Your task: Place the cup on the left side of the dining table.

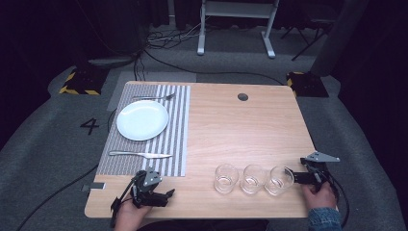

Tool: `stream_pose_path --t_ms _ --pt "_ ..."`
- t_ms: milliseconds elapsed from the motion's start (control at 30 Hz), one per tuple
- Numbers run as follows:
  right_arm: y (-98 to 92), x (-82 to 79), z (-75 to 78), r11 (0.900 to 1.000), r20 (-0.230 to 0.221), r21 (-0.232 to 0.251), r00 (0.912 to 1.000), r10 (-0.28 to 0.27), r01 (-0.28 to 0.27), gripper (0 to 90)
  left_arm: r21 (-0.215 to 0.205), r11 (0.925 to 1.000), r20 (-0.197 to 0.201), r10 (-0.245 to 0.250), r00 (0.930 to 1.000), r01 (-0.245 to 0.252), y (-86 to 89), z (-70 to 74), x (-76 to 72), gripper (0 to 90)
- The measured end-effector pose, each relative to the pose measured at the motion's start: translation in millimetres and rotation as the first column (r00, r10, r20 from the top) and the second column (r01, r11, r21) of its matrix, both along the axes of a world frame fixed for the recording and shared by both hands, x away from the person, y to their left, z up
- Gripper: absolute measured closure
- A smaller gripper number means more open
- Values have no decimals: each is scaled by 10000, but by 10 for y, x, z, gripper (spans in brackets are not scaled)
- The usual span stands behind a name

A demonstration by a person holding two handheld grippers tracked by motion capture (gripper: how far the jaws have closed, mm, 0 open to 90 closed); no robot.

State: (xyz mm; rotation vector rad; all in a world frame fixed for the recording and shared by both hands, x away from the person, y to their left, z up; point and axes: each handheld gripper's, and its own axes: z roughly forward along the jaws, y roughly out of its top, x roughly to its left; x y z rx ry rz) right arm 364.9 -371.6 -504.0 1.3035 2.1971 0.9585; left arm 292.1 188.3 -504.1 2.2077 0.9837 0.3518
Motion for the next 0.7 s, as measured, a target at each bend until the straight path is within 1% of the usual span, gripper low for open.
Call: stream_pose_path --t_ms 33,100,133,167,233,267,300,333,367,400,433,467,500,533,600,667,700 --pt "0 0 0 10000 1 3 10000 -2 2 145 106 9999 99 -23 9999 22 4 4 -2 154" --pt "0 0 0 10000 3 -2 10000 0 0 144 100 9999 290 114 9995 -117 2 11 -16 156" --pt "0 0 0 10000 3 -2 10000 0 0 144 100 9999 290 114 9995 -117 2 11 -16 156" --pt "0 0 0 10000 0 -1 10000 0 0 144 -235 9996 380 184 9991 -175 18 44 -21 157" --pt "0 0 0 10000 0 1 10000 0 0 144 -726 9969 355 330 9988 -304 37 101 -27 156" --pt "0 0 0 10000 -2 2 10000 -2 2 144 -726 9969 355 330 9988 -304 37 101 -27 157" --pt "0 0 0 10000 0 2 10000 0 0 145 -1026 9941 322 379 9988 -344 50 144 -38 160" --pt "0 0 0 10000 0 2 10000 0 0 145 -1242 9915 308 430 9986 -389 56 178 -48 160" --pt "0 0 0 10000 -1 -1 10000 -1 1 144 -1437 9886 306 507 9982 -458 67 244 -62 163" --pt "0 0 0 10000 -2 3 10000 2 -2 144 -1437 9886 306 507 9982 -458 67 244 -62 163" --pt "0 0 0 10000 0 1 10000 1 -1 144 -1604 9852 437 691 9967 -613 67 314 -81 165" --pt "0 0 0 10000 0 1 10000 1 -1 144 -1604 9852 437 691 9967 -613 67 314 -81 166" --pt "0 0 0 10000 -2 7 10000 -2 2 144 -1804 9808 461 839 9954 -743 65 376 -98 166" --pt "0 0 0 10000 0 0 10000 0 0 145 -1863 9791 501 919 9945 -810 63 403 -107 166" --pt "0 0 0 10000 1 2 10000 0 0 144 -1877 9782 543 1005 9935 -887 62 430 -115 166" --pt "0 0 0 10000 -2 7 10000 0 0 144 -1934 9758 728 1175 9904 -1016 58 483 -137 166" --pt "0 0 0 10000 4 -3 10000 1 -1 144 -1910 9752 896 1307 9874 -1118 54 523 -156 165"
